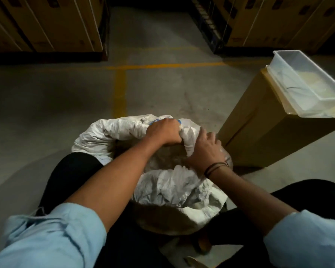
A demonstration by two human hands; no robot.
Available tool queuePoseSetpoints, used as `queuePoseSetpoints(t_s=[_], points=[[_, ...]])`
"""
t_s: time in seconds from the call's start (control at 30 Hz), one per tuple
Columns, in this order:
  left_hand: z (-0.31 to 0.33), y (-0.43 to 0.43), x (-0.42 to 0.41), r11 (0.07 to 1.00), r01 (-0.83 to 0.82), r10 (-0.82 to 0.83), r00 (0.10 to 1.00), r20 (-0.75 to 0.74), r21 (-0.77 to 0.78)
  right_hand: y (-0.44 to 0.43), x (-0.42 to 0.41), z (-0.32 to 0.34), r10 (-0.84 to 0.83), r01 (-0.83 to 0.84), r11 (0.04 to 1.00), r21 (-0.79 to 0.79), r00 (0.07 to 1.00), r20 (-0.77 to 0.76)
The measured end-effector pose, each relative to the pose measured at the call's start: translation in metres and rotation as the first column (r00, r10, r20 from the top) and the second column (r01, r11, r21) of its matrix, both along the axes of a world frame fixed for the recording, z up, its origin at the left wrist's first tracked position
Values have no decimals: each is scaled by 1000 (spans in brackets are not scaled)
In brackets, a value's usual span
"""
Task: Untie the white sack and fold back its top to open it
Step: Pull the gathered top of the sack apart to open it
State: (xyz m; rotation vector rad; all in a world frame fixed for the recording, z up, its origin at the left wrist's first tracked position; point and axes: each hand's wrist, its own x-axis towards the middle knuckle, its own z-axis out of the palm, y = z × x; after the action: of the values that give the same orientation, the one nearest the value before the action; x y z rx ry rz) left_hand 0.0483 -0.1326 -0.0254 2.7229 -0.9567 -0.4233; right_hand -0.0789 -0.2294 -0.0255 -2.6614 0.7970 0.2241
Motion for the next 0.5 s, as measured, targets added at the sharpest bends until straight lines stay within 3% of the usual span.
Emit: queuePoseSetpoints(t_s=[0.07, 0.13, 0.23, 0.3, 0.37, 0.4, 0.43, 0.5], points=[[7, 2, 18, 991, -61, 29, 967, -252, -120, 0, -3, -9, -141, 124, 978, 170, 986, 94], [6, 13, 35, 969, -172, 65, 871, -486, -179, -10, -6, -13, -241, 200, 929, 312, 965, 99], [-2, 20, 41, 947, -257, 100, 805, -585, -191, -20, -13, -12, -227, 176, 874, 453, 972, 59], [2, 10, 39, 958, -183, 73, 900, -430, -221, -30, -16, -13, -302, 179, 749, 638, 949, 89], [15, 1, 26, 988, 77, -69, 996, 59, -138, -45, -19, -9, -385, 155, 580, 800, 917, 102], [22, -1, 16, 970, 228, -193, 929, 316, -80, -52, -19, -7, -399, 108, 475, 874, 911, 103], [26, -3, 3, 931, 364, -302, 823, 481, -38, -57, -21, -3, -382, 51, 379, 924, 918, 106], [18, -10, -25, 841, 538, -465, 660, 590, 61, -62, -26, 9, -288, -52, 230, 972, 950, 119]])
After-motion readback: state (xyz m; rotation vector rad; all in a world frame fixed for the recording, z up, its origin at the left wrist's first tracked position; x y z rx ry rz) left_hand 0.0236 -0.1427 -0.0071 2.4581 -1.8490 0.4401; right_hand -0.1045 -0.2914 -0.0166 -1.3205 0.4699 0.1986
